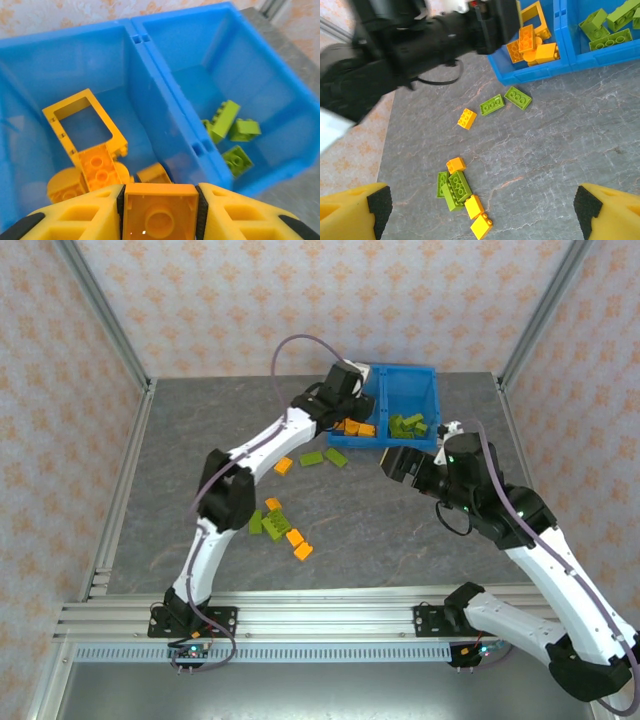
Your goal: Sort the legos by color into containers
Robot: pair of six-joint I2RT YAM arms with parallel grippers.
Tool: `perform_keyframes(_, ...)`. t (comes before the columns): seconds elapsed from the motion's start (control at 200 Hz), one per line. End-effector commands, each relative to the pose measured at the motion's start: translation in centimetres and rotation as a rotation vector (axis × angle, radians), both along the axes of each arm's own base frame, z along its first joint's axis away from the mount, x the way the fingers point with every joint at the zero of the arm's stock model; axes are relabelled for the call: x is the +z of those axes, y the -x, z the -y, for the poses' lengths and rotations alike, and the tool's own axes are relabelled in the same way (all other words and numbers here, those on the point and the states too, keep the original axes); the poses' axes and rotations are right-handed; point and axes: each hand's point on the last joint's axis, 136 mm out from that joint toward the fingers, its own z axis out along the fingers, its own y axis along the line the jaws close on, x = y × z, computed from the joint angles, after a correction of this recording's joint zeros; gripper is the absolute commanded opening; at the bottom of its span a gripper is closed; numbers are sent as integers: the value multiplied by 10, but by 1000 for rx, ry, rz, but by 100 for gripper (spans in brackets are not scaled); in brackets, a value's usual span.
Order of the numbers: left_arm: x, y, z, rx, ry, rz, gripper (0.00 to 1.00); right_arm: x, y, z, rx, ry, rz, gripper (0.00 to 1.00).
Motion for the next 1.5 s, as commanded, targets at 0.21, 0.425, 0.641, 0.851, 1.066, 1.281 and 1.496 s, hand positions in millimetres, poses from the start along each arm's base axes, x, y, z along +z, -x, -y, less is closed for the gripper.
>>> perform_keyframes(0.21,39,-54,8,121,59,173,65,-1,5,8,-19,18,0,96)
perform_keyframes(0.425,92,-32,7,92,149,160,70,-4,3,5,-5,27,3,96)
perform_keyframes(0.641,175,38,-26,21,201,220,72,-34,-5,-17,100,97,-74,95)
perform_keyframes(0.851,192,145,-106,-51,1,276,77,-68,-19,-61,258,176,-169,95)
perform_keyframes(1.066,144,261,-163,-237,-155,288,88,-119,-59,-115,243,283,-306,94)
perform_keyframes(1.281,75,371,-198,-620,-383,368,100,-170,-118,-165,174,321,-352,93)
perform_keyframes(1.496,31,386,-225,-599,-491,399,100,-206,-164,-169,-66,415,-446,95)
